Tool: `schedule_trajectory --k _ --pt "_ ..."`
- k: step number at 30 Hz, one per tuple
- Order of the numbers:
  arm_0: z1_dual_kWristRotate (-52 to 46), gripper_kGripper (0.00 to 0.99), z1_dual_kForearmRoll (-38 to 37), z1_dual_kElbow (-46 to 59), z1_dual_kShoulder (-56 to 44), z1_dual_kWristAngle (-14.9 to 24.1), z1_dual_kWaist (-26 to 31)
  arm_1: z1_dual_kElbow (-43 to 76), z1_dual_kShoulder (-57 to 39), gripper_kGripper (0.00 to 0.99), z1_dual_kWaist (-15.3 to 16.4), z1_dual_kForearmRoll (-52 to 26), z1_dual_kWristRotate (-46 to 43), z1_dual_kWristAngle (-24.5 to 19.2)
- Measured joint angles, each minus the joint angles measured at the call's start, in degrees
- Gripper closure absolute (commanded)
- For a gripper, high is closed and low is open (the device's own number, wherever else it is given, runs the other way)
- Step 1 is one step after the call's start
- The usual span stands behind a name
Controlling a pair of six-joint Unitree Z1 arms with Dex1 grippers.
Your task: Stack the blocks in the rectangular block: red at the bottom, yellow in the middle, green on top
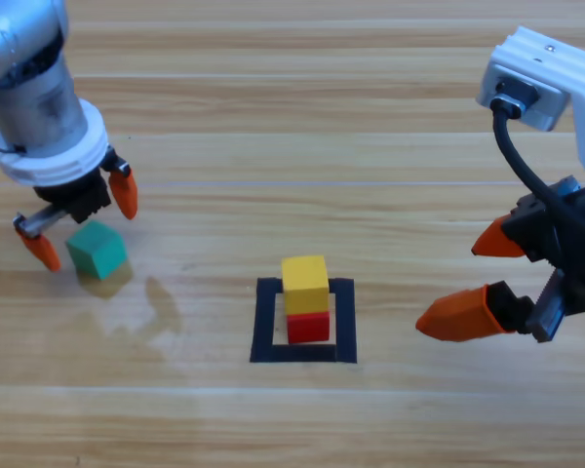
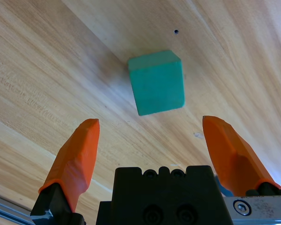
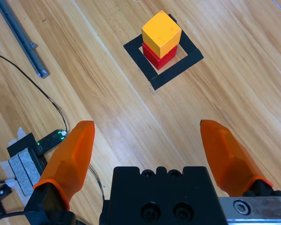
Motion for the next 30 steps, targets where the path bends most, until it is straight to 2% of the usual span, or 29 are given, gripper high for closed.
schedule_trajectory --k 19,30 --pt "-4.57 0.054 -0.39 -2.75 5.84 0.39 -0.31 0.02 0.0 0.001 -0.01 -0.61 0.0 -1.99" --pt "-5.36 0.054 -1.28 -2.84 6.26 -0.82 2.38 0.08 0.0 0.001 -0.01 -0.67 0.0 -2.11"
